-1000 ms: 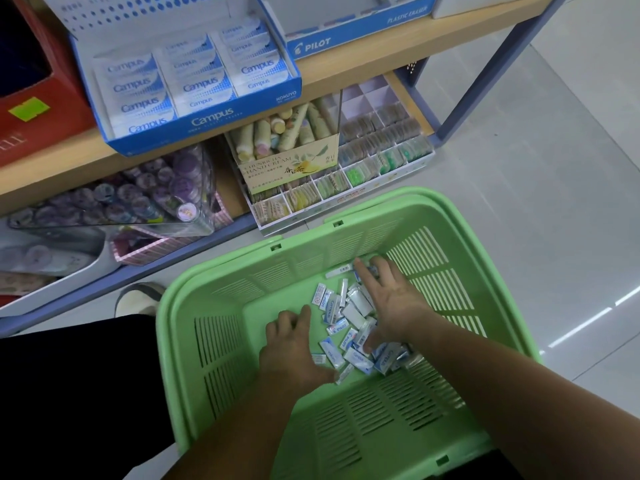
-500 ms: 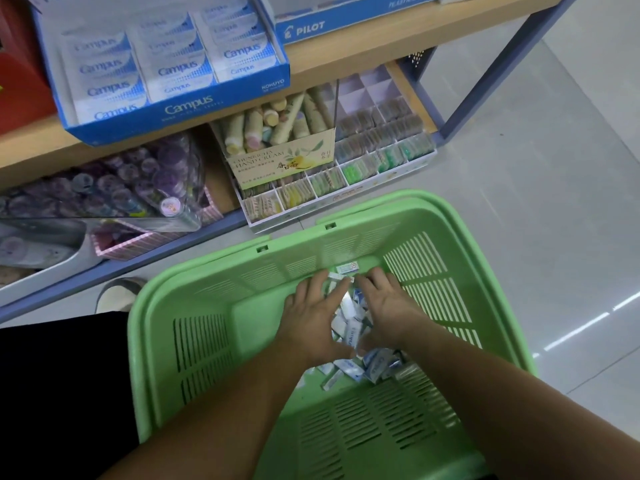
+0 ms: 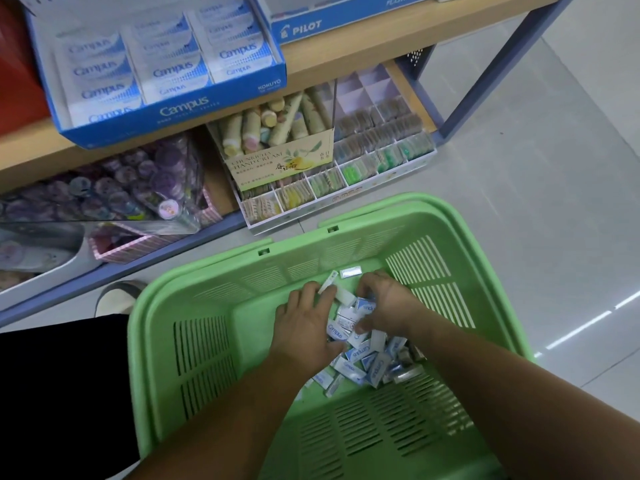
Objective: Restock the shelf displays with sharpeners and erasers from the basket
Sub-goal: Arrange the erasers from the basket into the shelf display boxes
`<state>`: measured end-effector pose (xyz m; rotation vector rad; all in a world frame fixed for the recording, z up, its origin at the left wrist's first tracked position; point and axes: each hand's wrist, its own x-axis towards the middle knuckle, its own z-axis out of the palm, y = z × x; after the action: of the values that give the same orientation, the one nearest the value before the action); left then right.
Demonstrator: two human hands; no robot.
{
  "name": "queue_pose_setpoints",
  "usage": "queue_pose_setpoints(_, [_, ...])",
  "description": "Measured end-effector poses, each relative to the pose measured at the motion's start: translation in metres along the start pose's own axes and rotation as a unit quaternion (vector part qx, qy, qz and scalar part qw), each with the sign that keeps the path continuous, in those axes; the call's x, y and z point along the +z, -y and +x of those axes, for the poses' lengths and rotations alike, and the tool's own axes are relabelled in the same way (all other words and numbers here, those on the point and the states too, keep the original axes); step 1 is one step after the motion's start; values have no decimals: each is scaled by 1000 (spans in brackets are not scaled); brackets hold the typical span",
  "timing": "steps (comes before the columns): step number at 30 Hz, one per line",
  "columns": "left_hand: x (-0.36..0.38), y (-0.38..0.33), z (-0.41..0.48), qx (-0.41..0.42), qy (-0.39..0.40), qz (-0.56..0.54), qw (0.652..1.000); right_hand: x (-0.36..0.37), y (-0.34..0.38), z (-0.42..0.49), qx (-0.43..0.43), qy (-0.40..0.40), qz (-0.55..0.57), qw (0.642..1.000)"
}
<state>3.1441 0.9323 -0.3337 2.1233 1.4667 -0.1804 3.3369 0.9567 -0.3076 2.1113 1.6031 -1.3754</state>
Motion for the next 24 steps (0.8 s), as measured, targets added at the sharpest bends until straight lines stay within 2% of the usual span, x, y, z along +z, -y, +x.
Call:
queue_pose_setpoints(2, [1, -4, 4, 44, -8, 7, 999, 1, -1, 0, -5, 15, 14, 1000])
queue_pose_setpoints(6, [0, -6, 17, 109, 33, 36, 993, 7, 0, -2, -20, 41, 9, 999])
queue_pose_setpoints(12, [-10, -2, 28, 119, 38, 94, 988, 2, -4, -3, 10, 14, 55, 998])
queue_pose_setpoints(17, [-9, -1, 31, 117, 53, 82, 988, 0, 1, -9, 1, -27, 47, 999])
queue_pose_setpoints(24, [-5, -9, 36, 119, 138, 40, 983, -1, 0, -15, 41, -38, 158, 986])
